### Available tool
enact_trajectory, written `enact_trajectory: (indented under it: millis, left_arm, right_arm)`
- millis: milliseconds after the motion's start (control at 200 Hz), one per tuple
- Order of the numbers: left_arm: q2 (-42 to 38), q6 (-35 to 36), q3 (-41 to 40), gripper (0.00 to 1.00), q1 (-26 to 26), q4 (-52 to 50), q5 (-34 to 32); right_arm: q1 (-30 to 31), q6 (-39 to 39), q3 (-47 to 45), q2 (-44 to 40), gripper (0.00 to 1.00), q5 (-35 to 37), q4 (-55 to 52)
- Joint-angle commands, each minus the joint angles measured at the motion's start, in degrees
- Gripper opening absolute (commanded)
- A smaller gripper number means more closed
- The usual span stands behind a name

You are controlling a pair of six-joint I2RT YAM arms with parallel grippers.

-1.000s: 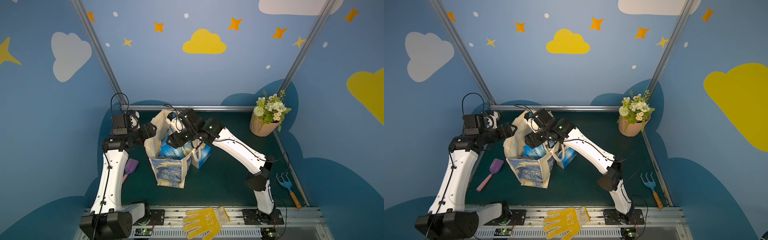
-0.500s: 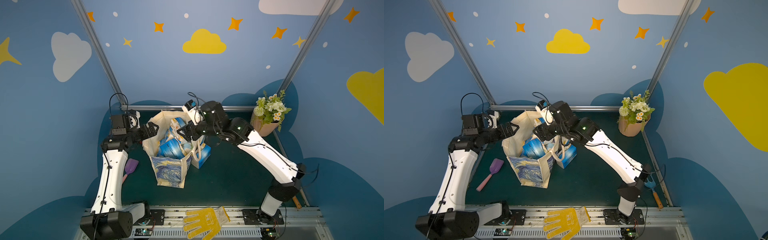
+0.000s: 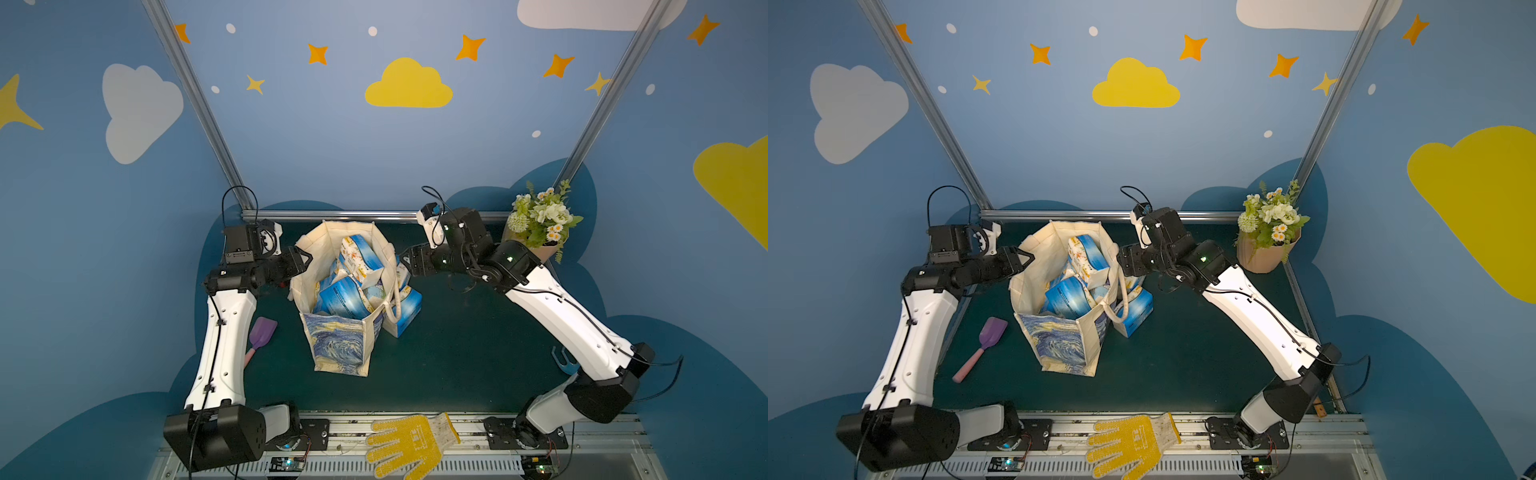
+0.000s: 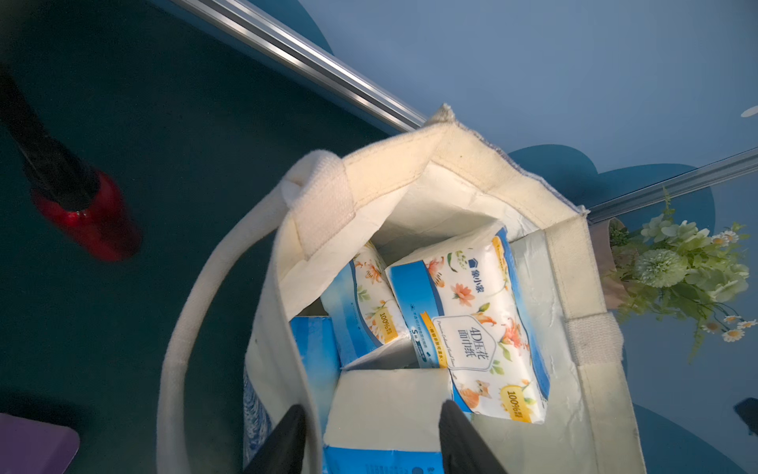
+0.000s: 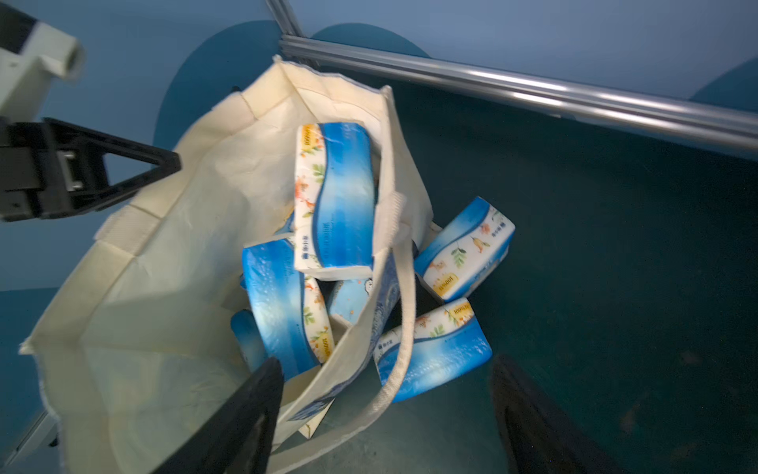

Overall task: Put tissues into the canvas bag
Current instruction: Pick up the pack of facial tissues from the center of the board.

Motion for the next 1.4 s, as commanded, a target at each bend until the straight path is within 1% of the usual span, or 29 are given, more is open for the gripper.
enact_trajectory:
  millis: [0, 95, 195, 210, 240, 260, 295, 315, 336, 356, 371, 396, 401, 416, 446, 526, 606, 696, 811, 961, 982, 997, 1022, 1047, 1152, 1297, 1397]
  left_arm:
    - [-0.72, 0.52, 2.15, 0.03, 0.15, -1.66, 0.19]
    - [-1.27, 0.89, 1.83, 0.03, 0.17, -1.3, -0.87]
    - [-2.35, 0.54, 0.03, 0.04, 0.09, 1.81, -2.27]
    - [-2.39, 0.54, -0.15, 0.08, 0.1, 2.24, -2.13]
    - [-2.33, 0.54, -0.41, 0.26, 0.11, 2.81, -1.79]
    - [-2.27, 0.42, -0.6, 0.35, 0.13, 3.16, -1.45]
    - [-2.16, 0.14, -0.9, 0.45, 0.11, 3.88, -0.76]
    - [-2.07, 0.0, -1.07, 0.47, 0.11, 4.22, -0.75]
    - [-1.93, -0.21, -1.17, 0.47, 0.1, 4.43, -0.49]
    - [-1.81, -0.37, -1.18, 0.43, 0.11, 4.63, -0.36]
    - [-1.72, -0.42, -1.23, 0.32, 0.17, 4.78, -0.3]
    - [-1.67, -0.46, -1.19, 0.08, 0.11, 4.92, -0.1]
    - [-1.6, -0.44, -1.19, 0.06, 0.11, 4.92, -0.07]
    - [-1.41, -0.49, -1.06, 0.04, 0.17, 4.79, -0.33]
    - [-1.27, -0.35, -1.01, 0.03, 0.19, 4.62, -0.03]
    - [-1.04, 0.09, -1.14, 0.03, 0.19, 4.98, 1.79]
    - [-0.69, -0.44, -1.36, 0.04, 0.19, 5.29, -0.04]
    - [-0.39, 1.14, -1.12, 0.04, 0.2, 4.26, -0.43]
    - [-0.45, 2.74, -1.29, 0.03, 0.2, 3.29, -0.61]
    - [-2.33, 2.62, -3.1, 0.04, 0.22, 5.6, -4.45]
    - [-2.39, 2.51, -3.12, 0.05, 0.19, 5.7, -5.0]
    - [-2.47, 2.56, -3.14, 0.09, 0.19, 5.67, -5.38]
    - [-2.51, 2.74, -3.12, 0.2, 0.19, 5.63, -5.86]
    - [-2.41, 2.79, -3.12, 0.27, 0.19, 5.63, -6.24]
    - [-2.84, 2.45, -3.38, 0.45, 0.19, 6.52, -7.49]
    - [-2.93, 2.48, -3.25, 0.46, 0.19, 6.97, -7.61]
    - [-2.92, 3.15, -2.99, 0.45, 0.19, 6.61, -7.72]
  right_arm:
    - [-1.37, 6.01, -2.58, 0.62, 0.81, 1.8, -5.0]
    - [-1.92, 9.53, -6.59, 1.29, 0.82, 1.59, -4.31]
    - [-2.54, 14.26, -10.94, 2.38, 0.87, 0.74, -1.58]
    - [-2.62, 14.81, -11.5, 2.76, 0.88, 0.46, -1.13]
    - [-2.68, 15.76, -12.29, 3.67, 0.89, -0.01, -0.37]
    - [-2.7, 16.42, -12.64, 4.41, 0.89, -0.48, -0.06]
    - [-2.67, 17.02, -12.75, 5.88, 0.89, -1.49, 0.12]
    - [-2.71, 17.29, -12.66, 6.77, 0.89, -1.98, 0.01]
    - [-2.71, 17.75, -12.51, 7.65, 0.89, -2.41, -0.2]
    - [-2.64, 18.42, -12.28, 8.64, 0.89, -2.86, -0.54]
    - [-2.7, 18.78, -12.06, 9.32, 0.89, -3.35, -0.71]
    - [-2.64, 19.51, -11.84, 10.41, 0.89, -4.07, -0.88]
    - [-2.63, 19.62, -11.84, 10.64, 0.89, -4.19, -0.89]
    - [-2.52, 19.99, -11.84, 11.17, 0.89, -4.36, -0.72]
    - [-2.31, 20.7, -12.0, 12.44, 0.89, -4.65, -0.19]
    - [-1.93, 22.53, -12.09, 15.09, 0.89, -4.03, 0.72]
    - [-1.92, 24.42, -12.26, 16.89, 0.89, -3.76, 2.36]
    - [-1.92, 26.32, -13.06, 17.46, 0.89, -3.62, 4.16]
    - [-2.09, 28.04, -16.16, 15.53, 0.9, -3.68, 7.28]
    - [-2.35, 29.72, -21.65, 10.35, 0.9, -2.59, 11.64]
    - [-2.4, 29.96, -22.29, 9.57, 0.9, -2.14, 12.22]
    - [-2.42, 30.2, -22.76, 9.03, 0.9, -1.72, 12.44]
    - [-2.48, 30.55, -23.29, 8.35, 0.9, -1.13, 12.56]
    - [-2.55, 31.14, -23.66, 7.96, 0.9, -0.19, 12.42]
    - [-3.3, 31.54, -22.69, 9.2, 0.9, 0.65, 10.49]
    - [-3.54, 31.36, -17.51, 14.82, 0.9, -2.17, 7.11]
    - [-3.58, 31.87, -15.32, 17.91, 0.91, -3.35, 7.63]
